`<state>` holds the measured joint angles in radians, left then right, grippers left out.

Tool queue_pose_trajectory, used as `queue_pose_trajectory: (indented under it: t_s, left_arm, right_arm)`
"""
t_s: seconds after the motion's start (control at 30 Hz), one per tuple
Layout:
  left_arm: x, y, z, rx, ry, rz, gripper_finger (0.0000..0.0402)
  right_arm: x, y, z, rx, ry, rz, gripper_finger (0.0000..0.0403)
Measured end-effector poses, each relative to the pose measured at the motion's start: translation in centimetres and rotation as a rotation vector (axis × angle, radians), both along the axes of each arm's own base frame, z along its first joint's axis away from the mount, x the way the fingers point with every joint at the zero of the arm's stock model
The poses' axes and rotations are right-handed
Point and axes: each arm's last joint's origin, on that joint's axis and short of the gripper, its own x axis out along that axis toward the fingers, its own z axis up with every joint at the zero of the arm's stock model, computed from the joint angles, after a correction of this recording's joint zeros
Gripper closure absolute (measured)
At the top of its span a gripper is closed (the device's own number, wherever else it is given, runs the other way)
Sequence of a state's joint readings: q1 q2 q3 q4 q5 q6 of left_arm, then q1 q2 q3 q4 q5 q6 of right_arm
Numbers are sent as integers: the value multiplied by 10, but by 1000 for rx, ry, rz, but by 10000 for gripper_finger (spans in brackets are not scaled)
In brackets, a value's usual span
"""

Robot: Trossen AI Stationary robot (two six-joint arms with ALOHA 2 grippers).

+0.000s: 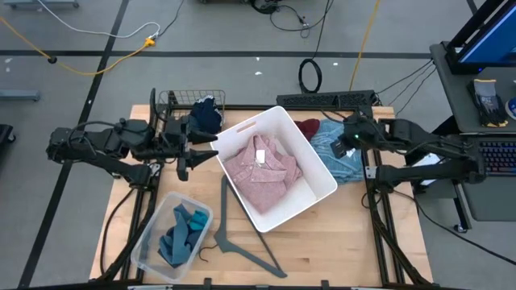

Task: Pick & Place Cloths
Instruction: Put the light blue shirt into the white bin

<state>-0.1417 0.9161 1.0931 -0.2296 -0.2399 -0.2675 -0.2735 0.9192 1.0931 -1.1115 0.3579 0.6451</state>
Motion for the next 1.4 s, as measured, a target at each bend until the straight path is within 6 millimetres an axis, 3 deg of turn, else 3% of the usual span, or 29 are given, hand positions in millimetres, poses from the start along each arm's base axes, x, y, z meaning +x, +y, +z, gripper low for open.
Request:
queue_pose_trajectory:
  t_s: [0.47, 0.7, 1.07, 1.4]
  left_arm:
    - [0, 0, -1, 2, 8, -3, 165]
    - [0, 0, -3, 4, 28, -4, 165]
    - [0, 0, -3, 4, 31, -6, 165]
    - [0, 0, -3, 8, 35, -6, 165]
  right_arm:
    - [-10, -35, -9, 190, 15, -188, 215]
    - [0, -55, -25, 261, 104, -254, 172]
    - [6, -84, -46, 368, 184, -336, 120]
    - [8, -100, -60, 433, 224, -380, 108]
